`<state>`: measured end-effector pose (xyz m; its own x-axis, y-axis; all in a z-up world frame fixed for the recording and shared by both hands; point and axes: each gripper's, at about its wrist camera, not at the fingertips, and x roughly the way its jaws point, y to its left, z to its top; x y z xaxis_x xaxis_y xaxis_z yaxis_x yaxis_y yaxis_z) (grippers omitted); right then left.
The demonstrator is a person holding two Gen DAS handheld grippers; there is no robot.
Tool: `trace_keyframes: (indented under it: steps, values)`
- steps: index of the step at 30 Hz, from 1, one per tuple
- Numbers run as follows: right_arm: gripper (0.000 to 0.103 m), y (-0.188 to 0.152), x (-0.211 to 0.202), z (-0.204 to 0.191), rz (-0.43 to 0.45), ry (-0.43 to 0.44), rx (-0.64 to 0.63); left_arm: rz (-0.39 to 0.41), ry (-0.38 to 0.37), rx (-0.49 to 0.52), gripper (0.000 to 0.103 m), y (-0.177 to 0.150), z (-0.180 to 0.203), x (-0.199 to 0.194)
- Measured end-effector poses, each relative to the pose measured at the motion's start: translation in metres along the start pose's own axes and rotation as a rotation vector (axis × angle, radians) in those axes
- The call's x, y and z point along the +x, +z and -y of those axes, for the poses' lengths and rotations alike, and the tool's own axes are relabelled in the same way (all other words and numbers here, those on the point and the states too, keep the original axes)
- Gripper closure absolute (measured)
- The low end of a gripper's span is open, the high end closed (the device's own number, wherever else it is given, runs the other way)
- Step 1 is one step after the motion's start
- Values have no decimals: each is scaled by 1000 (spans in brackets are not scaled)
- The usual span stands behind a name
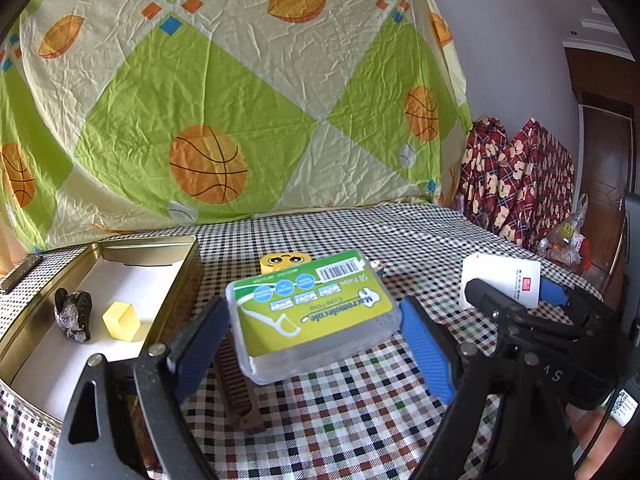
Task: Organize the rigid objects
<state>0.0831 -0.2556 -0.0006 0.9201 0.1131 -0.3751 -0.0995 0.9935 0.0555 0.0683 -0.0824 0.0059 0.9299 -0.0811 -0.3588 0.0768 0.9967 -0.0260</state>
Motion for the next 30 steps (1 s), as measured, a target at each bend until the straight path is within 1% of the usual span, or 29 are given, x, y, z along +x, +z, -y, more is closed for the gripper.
trace_keyframes:
  steps: [11,20,25,30]
  values:
    - [20,0,-4,-2,32,4,-4,66,9,13,16,-1,4,-12]
    - [20,0,-7,-2,50,4,-10,116,18,9,16,-4,-1,-24]
    - [20,-1,-8,-4,60,-18,-21,130,31,11,16,-5,-6,-29]
    - [20,0,-6,-13,53,-54,-66,147,49,18,16,-7,-9,-34]
